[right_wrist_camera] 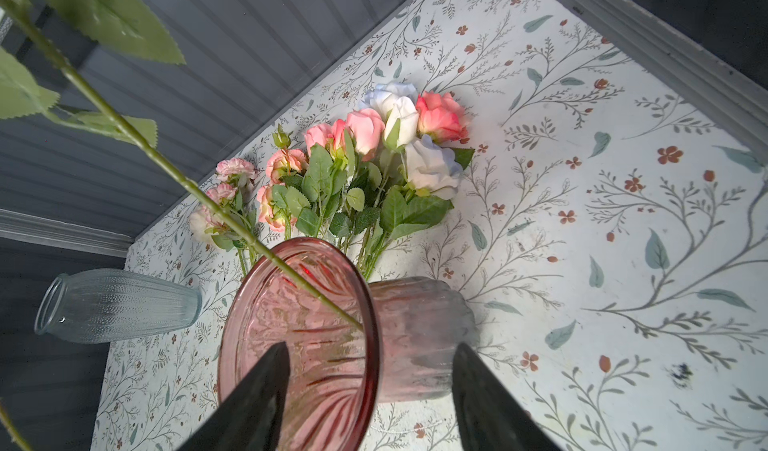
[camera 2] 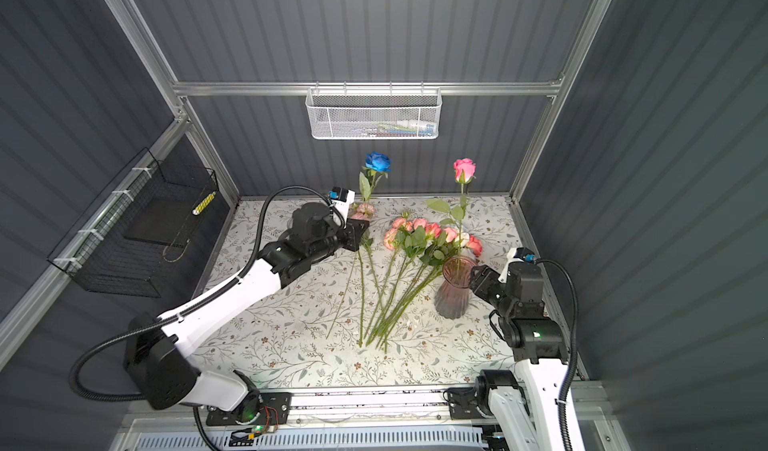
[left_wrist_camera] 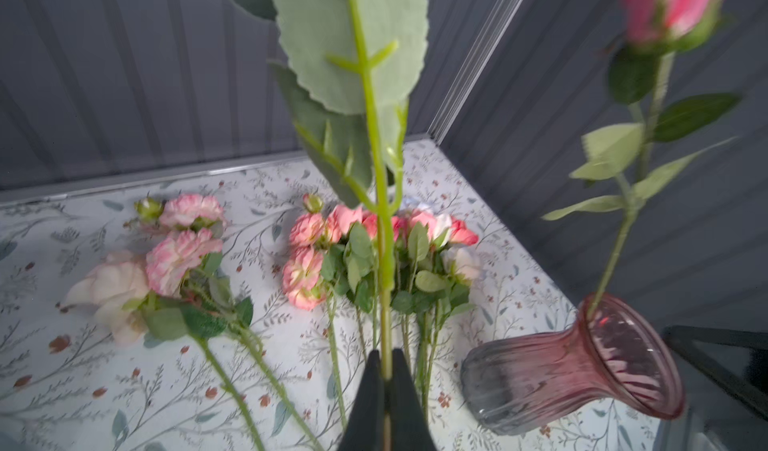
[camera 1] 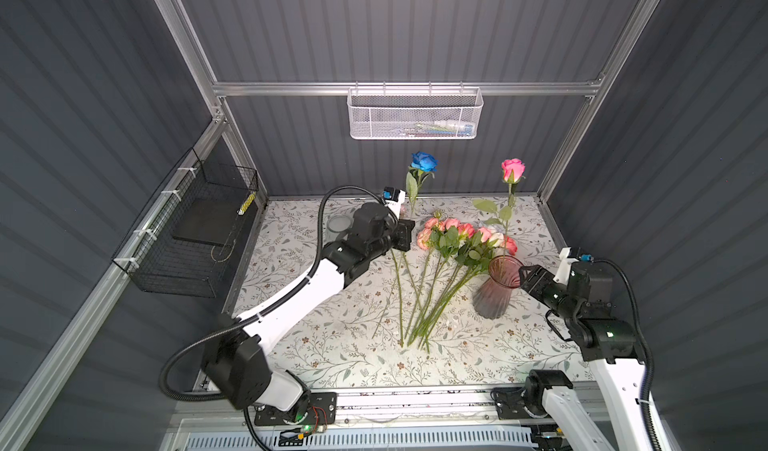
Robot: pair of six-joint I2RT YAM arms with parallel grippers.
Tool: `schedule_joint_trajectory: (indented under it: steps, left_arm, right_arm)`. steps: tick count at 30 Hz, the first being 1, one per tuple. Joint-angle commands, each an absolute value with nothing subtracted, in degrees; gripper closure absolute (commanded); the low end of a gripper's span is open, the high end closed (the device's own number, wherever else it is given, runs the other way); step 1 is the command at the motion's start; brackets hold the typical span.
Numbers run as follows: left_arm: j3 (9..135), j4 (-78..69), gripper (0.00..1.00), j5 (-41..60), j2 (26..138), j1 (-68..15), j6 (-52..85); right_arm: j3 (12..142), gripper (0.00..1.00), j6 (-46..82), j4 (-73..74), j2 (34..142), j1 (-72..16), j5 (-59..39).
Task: Arrange the flowers into the vase
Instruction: 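Lift the blue rose high out of the bunch with the left gripper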
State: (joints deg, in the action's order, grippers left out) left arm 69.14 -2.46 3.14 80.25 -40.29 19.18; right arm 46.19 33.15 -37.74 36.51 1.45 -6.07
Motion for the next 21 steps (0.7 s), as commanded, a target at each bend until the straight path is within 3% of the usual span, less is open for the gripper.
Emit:
schedule_joint_trajectory:
  steps: [1,11,21]
  left_arm:
    - [68.0,-22.26,1.0,6.03,76.29,-40.34,20.52]
    - [77.72,-46.03,1.0,8.67,80.71,-40.51,32.69]
    - [99.7,-47.97,1.0,9.87,96.5,-49.85,34.5]
  right_arm:
    - [48.12,0.36,33.79,-38.14,35.43,1.4,-6.3]
    - [48.69,0.36,34.28,-37.2,35.68,1.41,-6.09]
    - [48.61,0.36,34.17,-37.74,34.56,1.4,-4.19]
